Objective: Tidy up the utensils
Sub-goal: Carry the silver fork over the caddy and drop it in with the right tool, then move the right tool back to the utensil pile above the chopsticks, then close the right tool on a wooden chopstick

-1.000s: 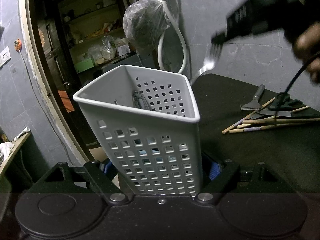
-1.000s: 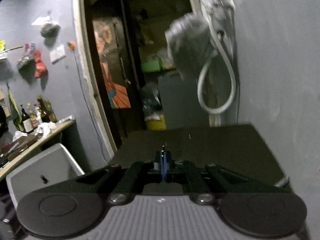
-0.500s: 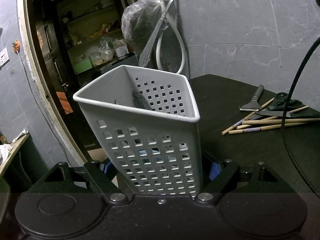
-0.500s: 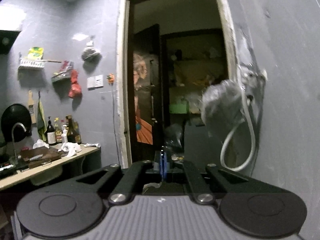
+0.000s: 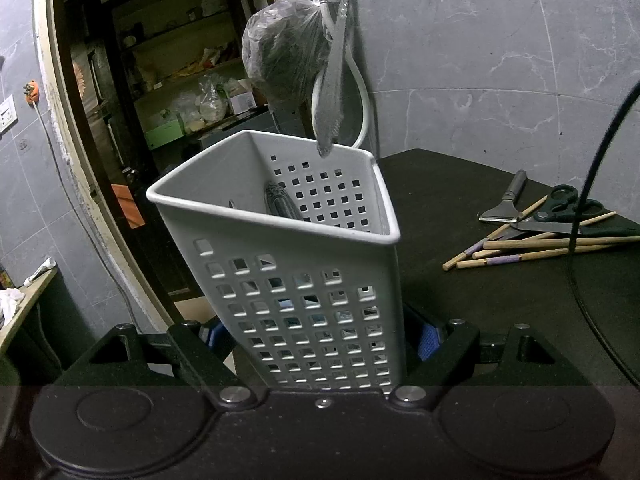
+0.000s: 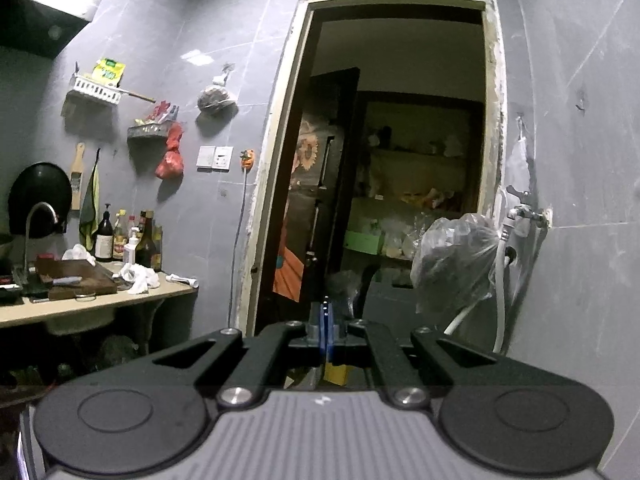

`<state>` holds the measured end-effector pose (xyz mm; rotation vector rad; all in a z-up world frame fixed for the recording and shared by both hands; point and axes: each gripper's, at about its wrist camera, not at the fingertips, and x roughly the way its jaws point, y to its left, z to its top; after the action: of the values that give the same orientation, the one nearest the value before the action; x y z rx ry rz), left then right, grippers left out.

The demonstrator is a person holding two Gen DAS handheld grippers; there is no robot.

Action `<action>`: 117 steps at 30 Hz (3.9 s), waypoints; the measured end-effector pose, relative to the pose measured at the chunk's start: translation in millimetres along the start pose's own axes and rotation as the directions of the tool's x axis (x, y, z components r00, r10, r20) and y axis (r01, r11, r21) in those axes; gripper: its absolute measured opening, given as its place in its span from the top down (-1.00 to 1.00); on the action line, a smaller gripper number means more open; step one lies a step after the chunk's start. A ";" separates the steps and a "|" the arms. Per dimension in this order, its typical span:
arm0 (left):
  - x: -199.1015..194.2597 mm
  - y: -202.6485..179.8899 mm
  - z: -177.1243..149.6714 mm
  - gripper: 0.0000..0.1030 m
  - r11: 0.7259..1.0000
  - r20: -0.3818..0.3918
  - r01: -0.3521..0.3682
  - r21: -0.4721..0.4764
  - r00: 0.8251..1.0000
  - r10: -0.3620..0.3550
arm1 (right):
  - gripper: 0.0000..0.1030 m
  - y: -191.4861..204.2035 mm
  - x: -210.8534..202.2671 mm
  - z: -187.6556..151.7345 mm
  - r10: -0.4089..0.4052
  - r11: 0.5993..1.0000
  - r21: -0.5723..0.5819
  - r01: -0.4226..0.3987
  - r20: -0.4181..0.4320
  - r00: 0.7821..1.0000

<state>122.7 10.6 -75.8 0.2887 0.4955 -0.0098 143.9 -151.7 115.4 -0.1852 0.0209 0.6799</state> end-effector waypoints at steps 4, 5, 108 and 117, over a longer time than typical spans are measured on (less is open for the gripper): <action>0.1 0.0 0.1 -0.66 1.000 0.000 0.000 0.000 1.000 0.000 | 0.97 6.6 6.9 -9.4 0.011 1.000 -0.014 -0.011 -0.023 1.000; 0.0 0.0 0.0 -0.66 1.000 0.000 0.000 0.000 1.000 0.000 | 0.97 8.8 9.2 -12.1 0.018 1.000 -0.016 -0.018 -0.028 0.999; -10.6 -11.2 1.3 -0.66 0.999 -0.053 0.002 0.047 0.999 0.001 | -0.99 -53.8 -28.5 -231.5 0.106 0.852 0.449 0.270 -0.652 0.751; -10.5 -10.6 1.3 -0.66 0.999 -0.053 0.002 0.046 0.999 0.000 | -0.99 -55.3 -26.2 -222.4 0.033 0.876 0.388 0.285 -0.640 0.768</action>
<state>113.3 -0.6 -72.7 0.3350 0.5485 -0.0145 167.3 -249.6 -92.2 0.0620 0.8201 0.4252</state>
